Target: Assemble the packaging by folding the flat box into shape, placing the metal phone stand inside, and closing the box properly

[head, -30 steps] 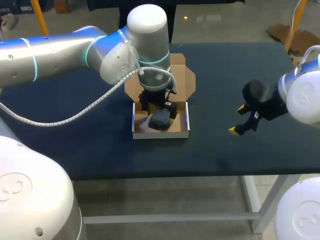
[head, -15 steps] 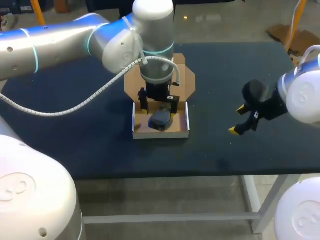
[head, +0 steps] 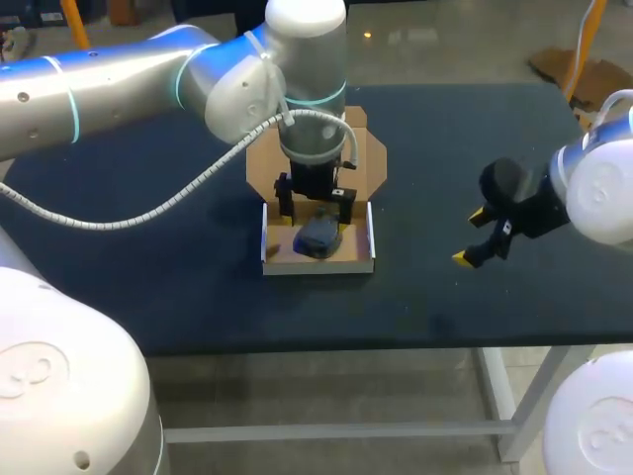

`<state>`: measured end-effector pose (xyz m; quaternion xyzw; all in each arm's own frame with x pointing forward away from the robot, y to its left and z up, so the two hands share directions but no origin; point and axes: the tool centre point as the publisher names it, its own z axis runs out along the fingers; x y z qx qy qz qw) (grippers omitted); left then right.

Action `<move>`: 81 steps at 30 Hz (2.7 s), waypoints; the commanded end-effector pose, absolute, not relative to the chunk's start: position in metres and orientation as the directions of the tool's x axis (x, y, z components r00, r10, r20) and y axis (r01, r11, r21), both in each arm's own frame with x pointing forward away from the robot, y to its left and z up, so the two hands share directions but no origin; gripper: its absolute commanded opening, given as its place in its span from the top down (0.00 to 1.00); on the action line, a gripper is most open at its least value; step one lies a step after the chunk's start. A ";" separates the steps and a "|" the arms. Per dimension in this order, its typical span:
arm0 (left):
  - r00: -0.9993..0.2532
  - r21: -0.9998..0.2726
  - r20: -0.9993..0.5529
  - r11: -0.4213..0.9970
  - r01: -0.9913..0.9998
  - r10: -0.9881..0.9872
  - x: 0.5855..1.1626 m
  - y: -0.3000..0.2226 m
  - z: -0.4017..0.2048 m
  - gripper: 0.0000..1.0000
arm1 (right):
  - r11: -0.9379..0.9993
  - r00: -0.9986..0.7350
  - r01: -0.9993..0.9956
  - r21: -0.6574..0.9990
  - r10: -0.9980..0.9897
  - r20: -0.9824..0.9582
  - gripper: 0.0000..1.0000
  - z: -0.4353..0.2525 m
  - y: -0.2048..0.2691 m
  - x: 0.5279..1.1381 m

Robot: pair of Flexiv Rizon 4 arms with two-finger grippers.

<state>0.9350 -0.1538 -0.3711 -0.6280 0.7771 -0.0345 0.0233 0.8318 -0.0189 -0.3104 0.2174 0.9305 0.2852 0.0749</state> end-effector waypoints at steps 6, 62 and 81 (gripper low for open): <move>-0.155 -0.075 0.017 0.153 -0.985 -0.988 0.934 -0.151 -0.370 0.00 | 0.740 -0.896 0.359 0.568 0.444 -0.012 0.00 -0.310 -0.021 0.832; 0.045 -0.003 0.041 -0.045 -0.999 -0.998 0.848 -0.151 -0.396 0.00 | 0.740 -0.896 0.359 0.568 0.444 -0.012 0.00 -0.310 -0.021 0.832; 0.048 0.005 0.040 -0.048 -0.999 -0.998 0.809 -0.145 -0.399 0.00 | 0.740 -0.896 0.359 0.568 0.444 -0.012 0.00 -0.310 -0.021 0.832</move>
